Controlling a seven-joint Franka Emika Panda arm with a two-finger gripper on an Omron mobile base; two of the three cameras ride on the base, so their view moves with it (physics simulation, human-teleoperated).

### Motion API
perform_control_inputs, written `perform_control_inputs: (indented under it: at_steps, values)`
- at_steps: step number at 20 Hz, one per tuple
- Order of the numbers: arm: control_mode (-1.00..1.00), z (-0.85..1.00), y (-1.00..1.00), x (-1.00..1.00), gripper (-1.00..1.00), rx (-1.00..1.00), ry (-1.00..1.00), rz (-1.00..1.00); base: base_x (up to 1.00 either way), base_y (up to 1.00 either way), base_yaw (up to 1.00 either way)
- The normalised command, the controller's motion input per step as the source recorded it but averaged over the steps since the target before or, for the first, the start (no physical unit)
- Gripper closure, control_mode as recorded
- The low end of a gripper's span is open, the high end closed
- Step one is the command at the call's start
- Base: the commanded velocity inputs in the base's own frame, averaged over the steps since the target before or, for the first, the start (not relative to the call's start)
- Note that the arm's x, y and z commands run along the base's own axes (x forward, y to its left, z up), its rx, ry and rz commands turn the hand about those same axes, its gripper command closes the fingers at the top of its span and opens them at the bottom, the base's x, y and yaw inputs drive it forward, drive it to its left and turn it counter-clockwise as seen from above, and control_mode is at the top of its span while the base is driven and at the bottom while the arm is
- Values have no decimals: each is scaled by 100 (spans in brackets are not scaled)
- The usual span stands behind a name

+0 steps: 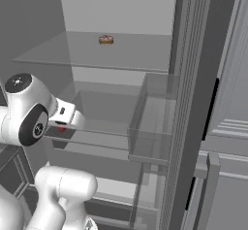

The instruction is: Take the strawberry from the fridge and place it on top of the pancake, located on the dining counter.

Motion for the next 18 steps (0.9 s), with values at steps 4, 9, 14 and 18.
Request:
perform_control_inputs:
  at_steps: [4, 9, 14, 18]
  values:
    - [-100, 0, 0, 0, 100, 0, 0, 0, 0, 0, 0]
    - [-100, 0, 0, 0, 100, 0, 0, 0, 0, 0, 0]
    - [100, 0, 0, -3, 100, 0, 0, 0, -29, 0, 1]
    - [100, 0, 0, 0, 100, 0, 0, 0, -76, 0, 5]
